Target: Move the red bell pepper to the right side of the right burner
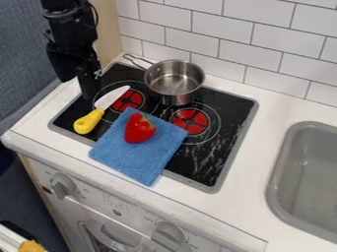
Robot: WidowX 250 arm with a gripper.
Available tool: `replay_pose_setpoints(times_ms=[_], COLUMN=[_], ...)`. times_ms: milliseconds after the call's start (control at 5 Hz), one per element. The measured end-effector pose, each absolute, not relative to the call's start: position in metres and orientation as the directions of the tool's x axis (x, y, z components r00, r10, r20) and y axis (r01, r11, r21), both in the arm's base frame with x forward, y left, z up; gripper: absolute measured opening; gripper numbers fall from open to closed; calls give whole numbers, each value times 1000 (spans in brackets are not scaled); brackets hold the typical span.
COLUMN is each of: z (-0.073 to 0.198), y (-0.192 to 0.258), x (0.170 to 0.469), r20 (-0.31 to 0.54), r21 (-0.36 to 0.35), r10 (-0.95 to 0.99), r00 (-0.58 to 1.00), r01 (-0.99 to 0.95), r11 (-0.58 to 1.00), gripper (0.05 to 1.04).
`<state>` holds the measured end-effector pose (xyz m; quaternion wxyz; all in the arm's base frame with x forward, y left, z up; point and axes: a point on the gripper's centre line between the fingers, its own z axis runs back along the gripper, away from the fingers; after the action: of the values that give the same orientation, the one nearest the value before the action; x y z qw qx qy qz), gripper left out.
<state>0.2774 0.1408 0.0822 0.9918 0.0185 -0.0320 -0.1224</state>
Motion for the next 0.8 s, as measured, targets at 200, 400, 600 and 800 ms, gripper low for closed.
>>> replay_pose_setpoints(times_ms=[200, 400, 600, 800], z=[73, 67, 63, 62], y=[138, 102, 84, 74], x=[275, 272, 267, 270], r20=[37, -4, -14, -8], r21=[23, -2, -9, -15], r10=[-240, -323, -348, -351], r00=[970, 946, 937, 936], r01=[239, 323, 348, 351], r11=[971, 946, 938, 936], gripper=[1001, 1001, 1001, 1001])
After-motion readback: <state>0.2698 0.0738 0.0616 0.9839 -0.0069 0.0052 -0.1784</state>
